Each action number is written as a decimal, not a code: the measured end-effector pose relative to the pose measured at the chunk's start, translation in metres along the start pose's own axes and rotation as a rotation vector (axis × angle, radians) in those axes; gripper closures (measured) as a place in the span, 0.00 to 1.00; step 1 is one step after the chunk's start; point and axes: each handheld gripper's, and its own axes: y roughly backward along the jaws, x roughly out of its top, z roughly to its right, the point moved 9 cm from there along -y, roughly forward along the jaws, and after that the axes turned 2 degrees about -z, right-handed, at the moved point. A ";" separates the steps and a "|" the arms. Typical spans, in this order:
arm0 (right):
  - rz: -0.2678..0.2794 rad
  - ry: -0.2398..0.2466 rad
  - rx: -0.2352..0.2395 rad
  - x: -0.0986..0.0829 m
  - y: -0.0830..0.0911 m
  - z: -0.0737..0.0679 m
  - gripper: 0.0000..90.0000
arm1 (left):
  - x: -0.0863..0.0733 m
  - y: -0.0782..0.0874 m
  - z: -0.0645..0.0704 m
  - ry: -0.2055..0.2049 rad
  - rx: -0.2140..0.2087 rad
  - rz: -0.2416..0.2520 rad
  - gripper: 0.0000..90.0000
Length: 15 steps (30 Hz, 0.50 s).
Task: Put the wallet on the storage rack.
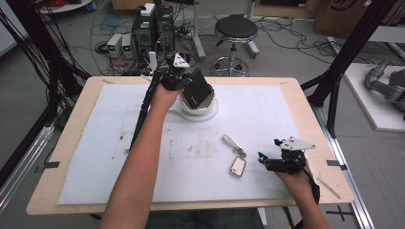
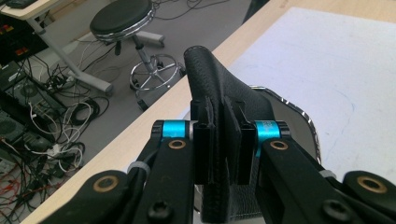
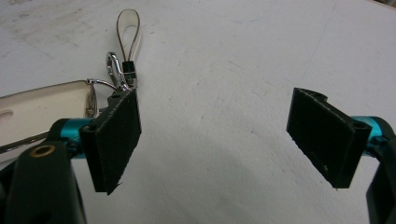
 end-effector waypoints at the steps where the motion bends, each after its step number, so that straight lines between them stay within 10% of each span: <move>1: 0.000 0.000 0.000 0.000 0.000 0.000 0.20 | -0.001 -0.001 0.000 0.000 0.001 0.002 0.91; 15: -0.003 0.002 0.000 0.000 0.000 -0.001 0.20 | -0.016 -0.023 0.013 -0.043 -0.001 -0.067 0.86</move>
